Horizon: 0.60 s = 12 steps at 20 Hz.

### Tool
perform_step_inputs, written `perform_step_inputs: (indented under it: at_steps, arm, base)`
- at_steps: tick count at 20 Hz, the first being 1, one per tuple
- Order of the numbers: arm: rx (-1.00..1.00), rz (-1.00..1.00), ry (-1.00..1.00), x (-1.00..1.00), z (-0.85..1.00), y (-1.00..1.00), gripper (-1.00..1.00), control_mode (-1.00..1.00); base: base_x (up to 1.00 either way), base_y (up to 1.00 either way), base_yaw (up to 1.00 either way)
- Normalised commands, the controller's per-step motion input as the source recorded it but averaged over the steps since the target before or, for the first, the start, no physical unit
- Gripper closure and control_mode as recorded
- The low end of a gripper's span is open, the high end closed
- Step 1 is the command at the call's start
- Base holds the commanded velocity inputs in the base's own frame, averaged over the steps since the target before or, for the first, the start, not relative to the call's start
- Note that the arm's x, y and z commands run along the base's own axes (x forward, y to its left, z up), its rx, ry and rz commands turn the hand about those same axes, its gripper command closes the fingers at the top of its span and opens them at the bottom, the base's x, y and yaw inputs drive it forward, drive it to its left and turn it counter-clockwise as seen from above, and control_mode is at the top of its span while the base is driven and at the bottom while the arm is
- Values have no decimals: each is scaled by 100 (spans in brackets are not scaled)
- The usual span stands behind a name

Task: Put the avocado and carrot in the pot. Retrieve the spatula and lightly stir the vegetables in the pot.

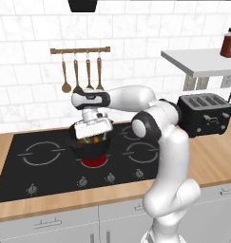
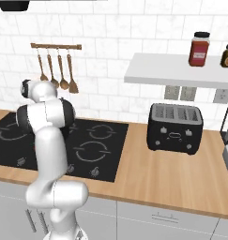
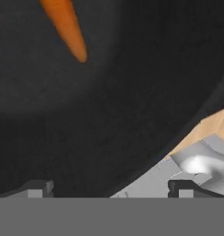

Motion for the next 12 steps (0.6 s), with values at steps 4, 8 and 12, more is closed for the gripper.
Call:
perform_step_inputs:
  at_steps: [4, 8, 12]
  arm:
    - [5, -16, -2, -60, 27, -20, -100, -100]
    - [1, -23, 0, -54, 10, -34, -100, -100]
    - [0, -25, 0, -54, 0, -23, -100, -100]
  base:
    - [0, 0, 0]
    - [0, 0, 0]
    - [0, 0, 0]
